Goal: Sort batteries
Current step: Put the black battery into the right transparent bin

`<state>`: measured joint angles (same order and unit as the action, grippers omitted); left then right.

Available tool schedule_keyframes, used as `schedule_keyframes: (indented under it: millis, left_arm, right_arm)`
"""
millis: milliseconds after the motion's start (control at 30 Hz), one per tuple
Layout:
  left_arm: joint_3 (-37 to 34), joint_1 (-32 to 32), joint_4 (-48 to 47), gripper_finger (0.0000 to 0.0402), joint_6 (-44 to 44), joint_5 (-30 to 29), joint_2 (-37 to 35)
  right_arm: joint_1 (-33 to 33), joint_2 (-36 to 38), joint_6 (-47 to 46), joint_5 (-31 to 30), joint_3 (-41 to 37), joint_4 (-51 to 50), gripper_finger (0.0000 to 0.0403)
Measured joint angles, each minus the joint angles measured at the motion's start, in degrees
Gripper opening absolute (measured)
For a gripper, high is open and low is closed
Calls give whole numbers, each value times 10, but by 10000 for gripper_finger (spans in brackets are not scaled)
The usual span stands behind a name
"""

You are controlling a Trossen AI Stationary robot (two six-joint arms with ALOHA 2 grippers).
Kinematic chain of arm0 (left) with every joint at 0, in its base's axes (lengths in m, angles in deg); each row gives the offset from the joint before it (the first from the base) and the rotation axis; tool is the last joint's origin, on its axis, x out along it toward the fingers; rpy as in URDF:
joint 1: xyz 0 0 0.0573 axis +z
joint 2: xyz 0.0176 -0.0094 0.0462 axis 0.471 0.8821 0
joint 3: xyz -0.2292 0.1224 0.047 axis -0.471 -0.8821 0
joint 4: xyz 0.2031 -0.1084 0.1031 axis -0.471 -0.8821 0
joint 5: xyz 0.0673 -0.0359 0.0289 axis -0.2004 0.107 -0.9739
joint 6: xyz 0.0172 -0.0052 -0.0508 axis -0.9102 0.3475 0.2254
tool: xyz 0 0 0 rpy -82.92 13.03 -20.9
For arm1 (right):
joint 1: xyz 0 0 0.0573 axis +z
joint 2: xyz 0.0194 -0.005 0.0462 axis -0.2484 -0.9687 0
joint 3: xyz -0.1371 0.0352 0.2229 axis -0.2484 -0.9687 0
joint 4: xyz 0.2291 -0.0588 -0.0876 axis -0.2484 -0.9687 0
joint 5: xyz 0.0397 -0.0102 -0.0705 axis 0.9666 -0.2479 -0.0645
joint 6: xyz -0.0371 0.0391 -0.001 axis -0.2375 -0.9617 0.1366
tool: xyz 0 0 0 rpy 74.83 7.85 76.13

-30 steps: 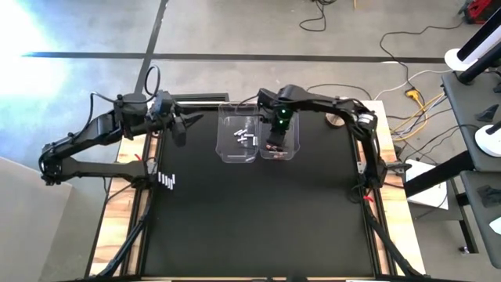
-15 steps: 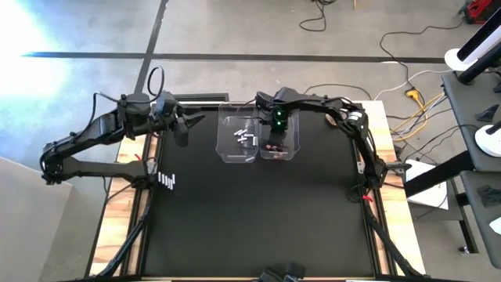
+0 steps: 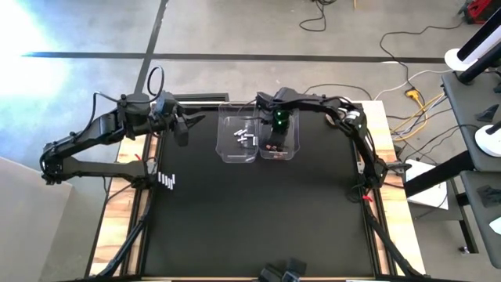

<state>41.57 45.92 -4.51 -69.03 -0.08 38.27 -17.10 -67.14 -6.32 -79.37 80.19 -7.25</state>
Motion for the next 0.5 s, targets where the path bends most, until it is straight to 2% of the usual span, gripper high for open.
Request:
schedule_keyframes:
  millis: [267, 500]
  left_arm:
    - [0, 0, 0, 130, 0, 0, 0]
    - [0, 0, 0, 130, 15, 0, -5]
  right_arm:
    - [-4, 0, 2, 0, 0, 3, 29]
    - [5, 5, 129, 2, 0, 2, 29]
